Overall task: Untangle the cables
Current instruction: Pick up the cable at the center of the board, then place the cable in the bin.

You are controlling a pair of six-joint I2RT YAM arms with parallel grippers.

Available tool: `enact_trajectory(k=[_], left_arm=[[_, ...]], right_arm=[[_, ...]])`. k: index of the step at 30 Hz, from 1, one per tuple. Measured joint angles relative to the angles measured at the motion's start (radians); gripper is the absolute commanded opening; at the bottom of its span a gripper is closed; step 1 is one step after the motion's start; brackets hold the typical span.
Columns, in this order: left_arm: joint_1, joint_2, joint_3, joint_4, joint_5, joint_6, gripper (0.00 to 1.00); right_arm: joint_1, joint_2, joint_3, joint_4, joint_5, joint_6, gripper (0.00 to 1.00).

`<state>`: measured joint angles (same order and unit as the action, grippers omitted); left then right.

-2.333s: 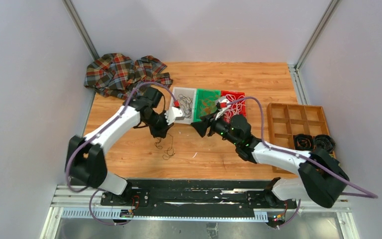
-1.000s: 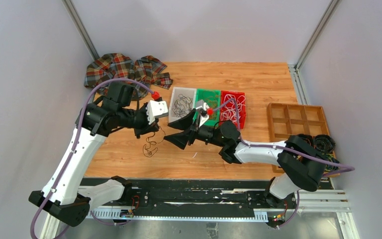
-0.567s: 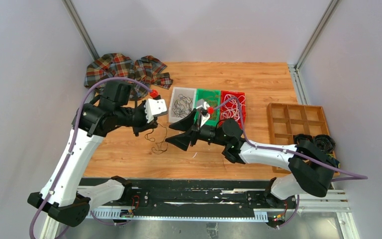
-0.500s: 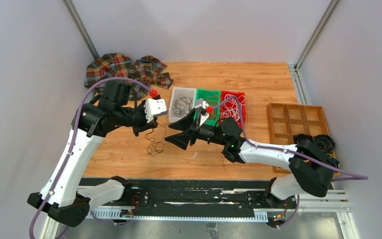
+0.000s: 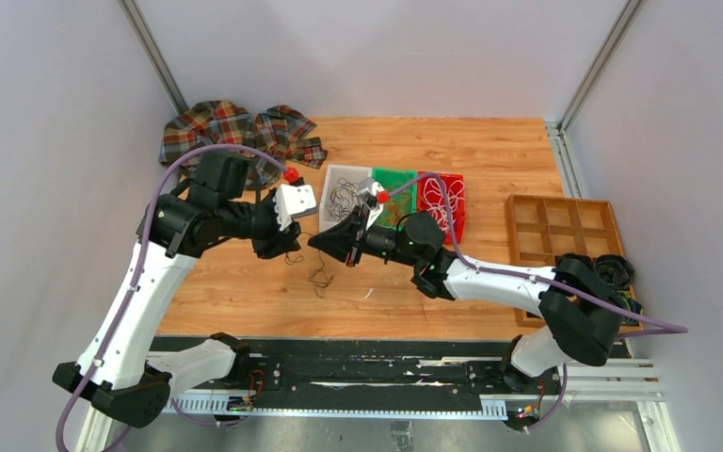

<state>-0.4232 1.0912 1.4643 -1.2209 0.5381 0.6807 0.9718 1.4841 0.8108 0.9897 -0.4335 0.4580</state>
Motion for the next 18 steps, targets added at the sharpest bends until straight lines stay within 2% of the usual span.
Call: enact_trajectory(k=[1,5,10,18], left_arm=[[0.0,0.0,0.0,0.0,-0.002,-0.003,0.97],[-0.003,0.0,0.0,-0.002,-0.034,-0.023,0.98],[-0.004,0.007,0.0,0.0,-0.151,-0.08,0.98],[0.051,-0.02,-0.066,0.076,-0.335,-0.187,0.98]], right_arm=[[-0.006,0.0,0.0,-0.013,0.001,0.0,0.01],[-0.067,-0.002,0.002,-0.092,0.028,-0.04,0.01],[-0.148,0.018,0.094,-0.282,0.133,-0.217,0.01],[-0.229,0.238,0.341,-0.385,0.299,-0.474,0.01]])
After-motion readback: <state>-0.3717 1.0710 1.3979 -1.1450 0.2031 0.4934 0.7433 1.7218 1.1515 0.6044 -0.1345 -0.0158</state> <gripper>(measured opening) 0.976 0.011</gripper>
